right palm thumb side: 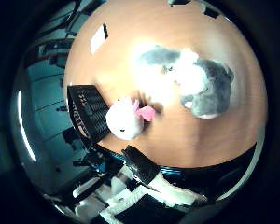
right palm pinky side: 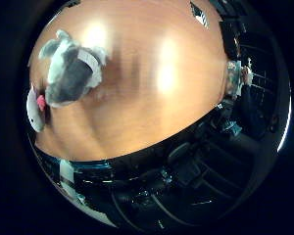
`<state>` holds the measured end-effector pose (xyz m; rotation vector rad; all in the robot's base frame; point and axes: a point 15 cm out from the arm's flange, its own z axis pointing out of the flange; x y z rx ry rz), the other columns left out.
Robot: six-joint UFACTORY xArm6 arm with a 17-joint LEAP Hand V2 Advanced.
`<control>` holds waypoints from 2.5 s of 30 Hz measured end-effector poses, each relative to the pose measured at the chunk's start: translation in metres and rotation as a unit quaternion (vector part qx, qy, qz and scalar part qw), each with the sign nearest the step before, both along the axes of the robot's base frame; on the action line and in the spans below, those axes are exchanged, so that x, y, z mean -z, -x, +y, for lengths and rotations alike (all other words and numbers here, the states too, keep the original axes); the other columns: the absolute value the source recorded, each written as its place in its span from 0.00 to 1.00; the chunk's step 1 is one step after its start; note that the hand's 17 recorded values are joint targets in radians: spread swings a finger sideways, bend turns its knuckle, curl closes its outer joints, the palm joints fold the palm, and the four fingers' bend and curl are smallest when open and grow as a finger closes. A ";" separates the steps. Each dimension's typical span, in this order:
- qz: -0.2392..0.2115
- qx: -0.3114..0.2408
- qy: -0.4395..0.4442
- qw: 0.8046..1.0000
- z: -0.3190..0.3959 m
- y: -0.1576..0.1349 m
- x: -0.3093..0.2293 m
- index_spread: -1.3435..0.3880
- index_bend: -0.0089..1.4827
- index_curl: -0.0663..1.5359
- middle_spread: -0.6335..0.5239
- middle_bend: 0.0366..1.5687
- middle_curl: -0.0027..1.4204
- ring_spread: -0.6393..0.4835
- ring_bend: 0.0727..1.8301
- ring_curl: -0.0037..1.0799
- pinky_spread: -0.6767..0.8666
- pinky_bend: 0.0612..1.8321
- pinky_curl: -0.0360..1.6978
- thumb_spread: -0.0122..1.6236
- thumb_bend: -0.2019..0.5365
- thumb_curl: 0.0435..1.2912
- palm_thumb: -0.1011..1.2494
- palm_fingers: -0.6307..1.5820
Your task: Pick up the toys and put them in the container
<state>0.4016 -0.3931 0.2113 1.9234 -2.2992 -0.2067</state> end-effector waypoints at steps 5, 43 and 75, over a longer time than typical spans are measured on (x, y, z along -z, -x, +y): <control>0.012 0.011 -0.012 1.000 -0.012 0.007 0.037 0.68 0.11 0.21 0.72 0.13 0.23 0.75 0.16 0.22 0.69 0.20 0.18 0.65 0.24 0.18 0.36 0.34; -0.081 0.018 0.064 0.995 -0.028 -0.005 0.037 0.53 0.56 0.51 0.30 0.67 0.58 0.31 0.65 0.60 0.24 0.59 0.39 0.67 0.27 0.26 0.79 0.80; -0.211 -0.122 0.044 0.969 0.229 -0.032 -0.291 0.59 0.67 0.64 0.36 0.76 0.70 0.34 0.72 0.78 0.28 0.63 0.63 0.66 0.26 0.45 0.86 0.75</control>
